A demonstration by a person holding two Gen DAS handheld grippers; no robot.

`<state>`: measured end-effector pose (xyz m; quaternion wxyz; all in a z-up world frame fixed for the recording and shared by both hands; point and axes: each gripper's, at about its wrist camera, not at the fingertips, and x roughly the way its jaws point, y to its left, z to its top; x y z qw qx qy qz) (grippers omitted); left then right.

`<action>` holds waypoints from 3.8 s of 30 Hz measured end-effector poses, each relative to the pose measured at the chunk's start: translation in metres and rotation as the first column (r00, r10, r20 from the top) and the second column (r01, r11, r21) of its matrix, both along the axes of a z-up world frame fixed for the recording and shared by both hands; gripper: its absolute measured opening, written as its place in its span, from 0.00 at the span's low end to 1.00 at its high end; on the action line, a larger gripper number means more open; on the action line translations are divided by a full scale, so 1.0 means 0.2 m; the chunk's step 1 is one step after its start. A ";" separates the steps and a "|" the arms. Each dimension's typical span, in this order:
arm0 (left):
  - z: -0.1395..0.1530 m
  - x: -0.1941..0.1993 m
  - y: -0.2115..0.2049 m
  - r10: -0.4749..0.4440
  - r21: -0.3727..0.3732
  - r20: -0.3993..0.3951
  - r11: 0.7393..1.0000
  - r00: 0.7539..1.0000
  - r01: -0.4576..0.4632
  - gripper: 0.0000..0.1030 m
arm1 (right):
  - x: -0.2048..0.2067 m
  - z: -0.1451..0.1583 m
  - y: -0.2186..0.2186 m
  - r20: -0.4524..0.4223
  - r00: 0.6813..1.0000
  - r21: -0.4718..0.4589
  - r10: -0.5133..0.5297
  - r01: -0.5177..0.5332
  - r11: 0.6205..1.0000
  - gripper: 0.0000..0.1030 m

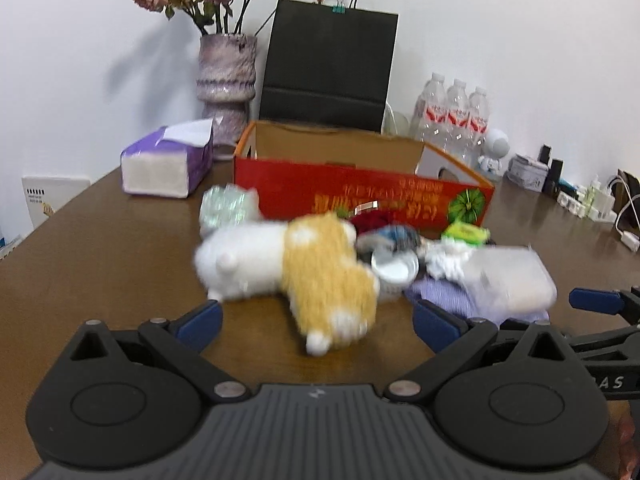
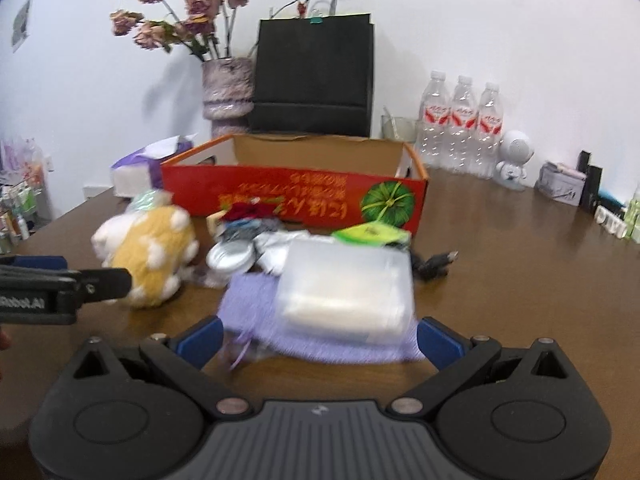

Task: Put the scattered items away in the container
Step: 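Close the left gripper on the plush toy while the right gripper grasps the clear plastic container, then carry the plush toy and clear container into the cardboard box and release both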

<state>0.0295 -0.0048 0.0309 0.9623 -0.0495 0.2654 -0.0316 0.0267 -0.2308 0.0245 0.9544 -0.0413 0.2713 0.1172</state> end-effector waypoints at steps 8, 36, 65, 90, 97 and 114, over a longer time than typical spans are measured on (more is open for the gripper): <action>0.00 0.23 -0.02 0.034 -0.010 -0.064 0.999 0.997 -0.034 1.00 | 0.22 -0.01 -0.02 -0.049 0.997 0.015 -0.060 0.061 0.998 1.00; 0.04 0.14 0.01 0.050 -0.037 0.066 0.998 0.997 -0.047 0.51 | 0.21 0.04 -0.07 -0.011 0.998 0.079 -0.068 0.069 0.995 0.79; 0.31 1.21 -0.11 0.019 0.022 -0.102 1.000 0.995 -0.017 0.51 | 1.27 0.33 0.19 -0.062 0.996 0.016 -0.060 0.061 0.998 0.79; 0.20 1.29 0.04 0.055 -0.033 -0.222 0.997 0.973 -0.064 1.00 | 1.39 0.18 0.05 -0.237 0.971 0.140 -0.041 0.076 0.987 1.00; 0.28 1.17 0.02 0.041 -0.025 -0.199 0.999 0.979 -0.047 1.00 | 1.28 0.24 0.06 -0.217 0.976 0.134 -0.032 0.063 0.989 1.00; 0.42 0.75 0.04 -0.007 0.013 -0.078 1.000 0.997 0.008 1.00 | 0.88 0.41 0.01 -0.129 0.992 0.091 -0.005 0.017 0.996 1.00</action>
